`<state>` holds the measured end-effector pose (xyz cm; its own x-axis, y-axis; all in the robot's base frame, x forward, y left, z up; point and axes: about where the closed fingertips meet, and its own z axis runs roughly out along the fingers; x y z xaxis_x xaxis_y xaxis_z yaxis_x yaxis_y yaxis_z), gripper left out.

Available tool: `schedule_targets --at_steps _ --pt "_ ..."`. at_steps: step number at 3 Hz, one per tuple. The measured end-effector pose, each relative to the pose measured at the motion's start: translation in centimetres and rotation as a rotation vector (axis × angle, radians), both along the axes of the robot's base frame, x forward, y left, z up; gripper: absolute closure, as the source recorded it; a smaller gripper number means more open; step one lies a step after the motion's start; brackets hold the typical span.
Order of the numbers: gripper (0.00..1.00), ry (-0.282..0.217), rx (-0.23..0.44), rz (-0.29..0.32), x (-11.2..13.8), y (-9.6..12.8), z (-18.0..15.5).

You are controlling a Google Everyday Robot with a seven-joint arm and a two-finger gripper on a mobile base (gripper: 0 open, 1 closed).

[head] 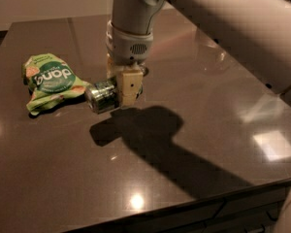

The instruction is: Pick green can

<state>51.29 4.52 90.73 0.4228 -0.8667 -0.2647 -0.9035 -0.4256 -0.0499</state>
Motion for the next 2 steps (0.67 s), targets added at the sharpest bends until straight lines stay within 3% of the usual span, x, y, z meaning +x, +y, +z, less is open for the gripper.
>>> schedule_targets --at_steps 1,2 --pt "1.00 0.009 0.072 -0.039 0.11 -0.98 1.14" --pt "1.00 -0.002 0.076 -0.040 0.34 -0.67 1.14"
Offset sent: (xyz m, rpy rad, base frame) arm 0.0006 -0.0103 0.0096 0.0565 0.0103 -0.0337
